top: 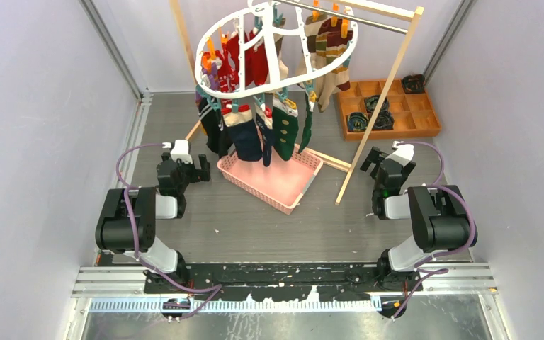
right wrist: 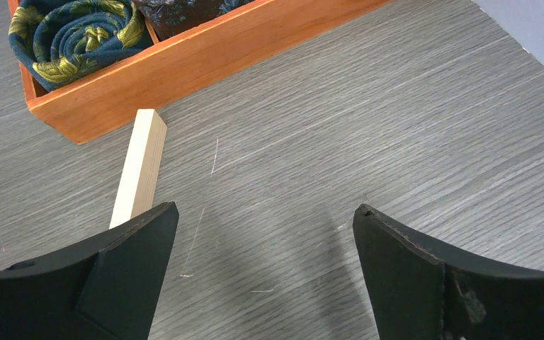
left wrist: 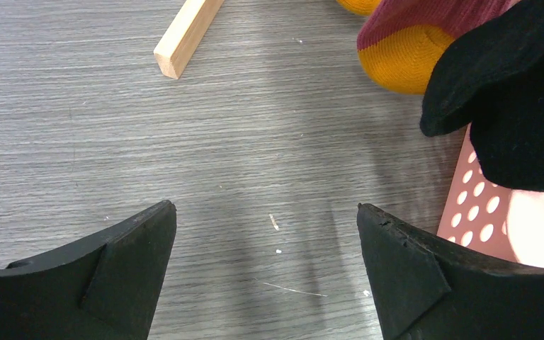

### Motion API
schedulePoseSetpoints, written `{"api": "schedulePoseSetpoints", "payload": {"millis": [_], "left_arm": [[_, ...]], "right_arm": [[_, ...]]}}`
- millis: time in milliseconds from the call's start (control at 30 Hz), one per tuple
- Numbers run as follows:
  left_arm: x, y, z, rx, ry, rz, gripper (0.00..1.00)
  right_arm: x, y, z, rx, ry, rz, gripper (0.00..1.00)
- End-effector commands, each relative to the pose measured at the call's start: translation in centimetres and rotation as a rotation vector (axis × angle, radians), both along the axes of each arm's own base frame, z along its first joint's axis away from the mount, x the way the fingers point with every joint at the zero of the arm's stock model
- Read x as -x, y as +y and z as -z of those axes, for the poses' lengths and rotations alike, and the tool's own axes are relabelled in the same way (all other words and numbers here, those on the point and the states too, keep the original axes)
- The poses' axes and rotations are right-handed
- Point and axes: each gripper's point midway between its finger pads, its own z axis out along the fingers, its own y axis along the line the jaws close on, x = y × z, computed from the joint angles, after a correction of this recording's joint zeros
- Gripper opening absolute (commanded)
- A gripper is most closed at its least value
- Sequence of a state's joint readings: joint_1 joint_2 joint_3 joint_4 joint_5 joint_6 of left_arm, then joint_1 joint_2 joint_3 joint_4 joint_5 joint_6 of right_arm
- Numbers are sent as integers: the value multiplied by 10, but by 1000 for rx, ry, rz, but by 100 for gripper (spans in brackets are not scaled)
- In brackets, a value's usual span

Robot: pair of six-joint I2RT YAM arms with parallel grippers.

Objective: Remove the socks clipped to the hanger
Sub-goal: Adjust the bin at the center of the board.

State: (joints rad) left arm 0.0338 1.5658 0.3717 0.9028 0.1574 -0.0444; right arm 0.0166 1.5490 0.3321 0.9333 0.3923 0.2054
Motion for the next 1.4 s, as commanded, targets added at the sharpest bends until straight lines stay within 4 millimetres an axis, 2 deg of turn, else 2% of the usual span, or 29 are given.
{"api": "schedulePoseSetpoints", "payload": {"millis": [0, 67, 133, 200, 267, 333, 367, 400, 467, 533, 567, 600, 700, 733, 800, 867, 900, 933, 1000, 1067, 1167, 1267, 1367], "left_arm": [[-4, 1, -12, -13, -43, -4, 100], [-3, 1, -11, -12, -42, -4, 100], [-4, 2, -12, -13, -43, -5, 100], [-4, 2, -12, -14, -44, -5, 100], [-4, 2, -13, -13, -50, -7, 100], [-5, 6, -19, -4, -34, -24, 100], [-7, 8, -30, -1, -29, -32, 100], [-7, 8, -35, -3, 9, -27, 100], [-6, 6, -47, -24, 99, 9, 100], [-2, 5, -61, 2, 184, 42, 100], [2, 7, -69, 32, 212, 59, 100], [5, 9, -77, 79, 235, 66, 100], [15, 21, -104, 209, 279, 61, 100], [23, 25, -107, 239, 317, 56, 100], [30, 30, -118, 244, 345, 60, 100], [44, 33, -118, 241, 428, 55, 100], [48, 35, -122, 230, 446, 54, 100], [51, 35, -121, 235, 467, 51, 100], [59, 31, -120, 217, 502, 89, 100], [63, 30, -118, 206, 508, 103, 100], [67, 30, -120, 195, 517, 111, 100], [69, 28, -129, 196, 510, 122, 100], [71, 24, -138, 211, 517, 137, 100]], "right_arm": [[-4, -6, -11, 13, -39, 26, 100], [1, -17, -16, 21, -42, 103, 100], [4, -14, -29, 49, -57, 114, 100], [11, -16, -45, 59, 0, 176, 100], [14, -11, -63, -52, 12, 216, 100], [11, 6, -87, -208, -51, 187, 100], [13, 10, -106, -322, -127, 215, 100], [18, 13, -112, -398, -132, 235, 100], [20, 36, -130, -460, -111, 112, 100], [21, 70, -138, -495, -70, -85, 100], [27, 82, -139, -492, -30, -132, 100], [32, 89, -148, -454, -16, -145, 100], [53, 134, -165, -391, -9, -295, 100], [64, 156, -167, -378, 13, -366, 100], [78, 180, -170, -342, 38, -433, 100], [101, 222, -168, -305, 68, -560, 100], [109, 233, -167, -267, 82, -583, 100], [113, 238, -167, -227, 90, -575, 100], [117, 233, -164, -177, 122, -535, 100], [117, 221, -171, -187, 95, -499, 100], [125, 218, -182, -240, 74, -527, 100], [133, 232, -178, -296, 98, -585, 100], [132, 250, -167, -289, 113, -620, 100]]}}
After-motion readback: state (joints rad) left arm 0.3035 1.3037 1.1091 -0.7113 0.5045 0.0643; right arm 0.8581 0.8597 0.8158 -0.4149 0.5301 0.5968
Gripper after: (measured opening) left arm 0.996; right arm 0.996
